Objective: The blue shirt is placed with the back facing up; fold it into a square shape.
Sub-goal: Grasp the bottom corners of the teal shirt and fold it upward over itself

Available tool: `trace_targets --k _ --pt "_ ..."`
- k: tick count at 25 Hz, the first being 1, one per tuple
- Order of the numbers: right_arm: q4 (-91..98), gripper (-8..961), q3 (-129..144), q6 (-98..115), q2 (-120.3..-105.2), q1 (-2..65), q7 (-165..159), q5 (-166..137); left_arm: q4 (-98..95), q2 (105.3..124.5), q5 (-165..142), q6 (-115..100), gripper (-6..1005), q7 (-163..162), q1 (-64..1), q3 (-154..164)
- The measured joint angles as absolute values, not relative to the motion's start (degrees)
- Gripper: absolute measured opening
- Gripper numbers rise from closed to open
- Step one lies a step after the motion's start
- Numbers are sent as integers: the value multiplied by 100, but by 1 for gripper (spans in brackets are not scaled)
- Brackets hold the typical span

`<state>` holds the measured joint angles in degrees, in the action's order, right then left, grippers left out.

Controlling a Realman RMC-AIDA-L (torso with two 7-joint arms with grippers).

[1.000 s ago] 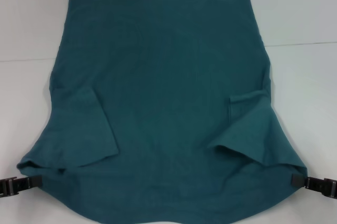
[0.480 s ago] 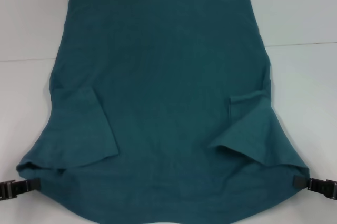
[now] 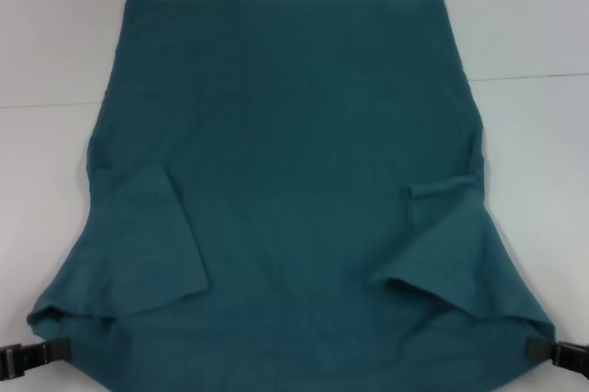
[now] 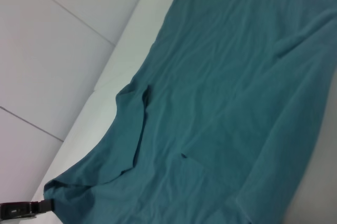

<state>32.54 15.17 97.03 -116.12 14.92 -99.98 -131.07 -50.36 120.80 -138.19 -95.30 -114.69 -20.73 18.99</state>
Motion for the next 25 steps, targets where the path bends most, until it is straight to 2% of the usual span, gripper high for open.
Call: trace_targets --k 25 --pt "3266 36 1534 10188 -11537 988 -9716 -13175 -5083 12085 -13850 -10209 3 -11201 -1641 1363"
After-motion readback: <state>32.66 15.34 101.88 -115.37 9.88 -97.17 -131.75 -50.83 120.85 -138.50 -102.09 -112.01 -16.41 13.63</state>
